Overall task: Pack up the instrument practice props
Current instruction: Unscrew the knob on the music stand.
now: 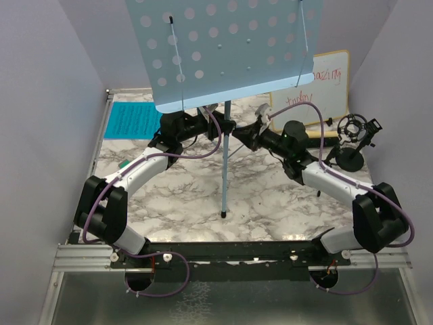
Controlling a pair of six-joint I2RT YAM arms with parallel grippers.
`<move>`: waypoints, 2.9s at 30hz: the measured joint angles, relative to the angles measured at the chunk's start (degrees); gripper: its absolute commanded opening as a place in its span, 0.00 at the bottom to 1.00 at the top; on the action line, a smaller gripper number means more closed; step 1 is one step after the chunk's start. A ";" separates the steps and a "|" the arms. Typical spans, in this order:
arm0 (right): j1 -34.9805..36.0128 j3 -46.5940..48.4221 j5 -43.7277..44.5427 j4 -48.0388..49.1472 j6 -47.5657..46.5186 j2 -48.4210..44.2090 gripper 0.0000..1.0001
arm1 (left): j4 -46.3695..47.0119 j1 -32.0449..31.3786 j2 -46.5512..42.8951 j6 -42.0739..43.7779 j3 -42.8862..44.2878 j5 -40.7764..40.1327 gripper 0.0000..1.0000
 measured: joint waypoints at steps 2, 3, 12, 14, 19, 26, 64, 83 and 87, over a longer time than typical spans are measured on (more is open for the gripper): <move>1.29 0.13 0.96 -1.88 -11.43 -0.90 0.01 | 0.00 0.00 0.00 0.00 0.00 -0.02 0.00; 2.10 0.11 1.79 -2.73 -17.33 -1.31 0.01 | 0.00 0.00 0.00 0.02 0.00 0.00 0.00; 11.96 -5.66 19.37 2.62 -71.28 -1.64 0.02 | 0.02 0.07 0.02 0.00 0.00 -0.26 0.00; 13.42 -7.69 22.51 7.52 -79.49 -0.35 0.05 | 0.11 0.07 0.09 0.00 0.02 -0.31 0.00; 14.80 -9.84 25.27 13.29 -87.89 1.07 0.24 | 0.15 0.04 0.17 0.00 0.09 -0.26 0.00; 14.01 -10.73 25.66 9.68 -73.94 -2.05 0.55 | 0.20 0.00 0.22 0.00 0.15 -0.26 0.00; -2.51 -9.44 7.04 19.78 41.70 3.10 0.70 | 0.39 0.07 0.50 0.02 0.24 -0.24 0.00; -3.10 -4.59 2.93 18.99 42.23 7.08 0.41 | 1.64 0.07 1.25 -0.07 0.33 -0.04 0.00; -3.02 -4.20 1.20 18.75 40.65 7.19 0.20 | 1.79 0.07 1.36 -0.13 0.35 -0.07 0.00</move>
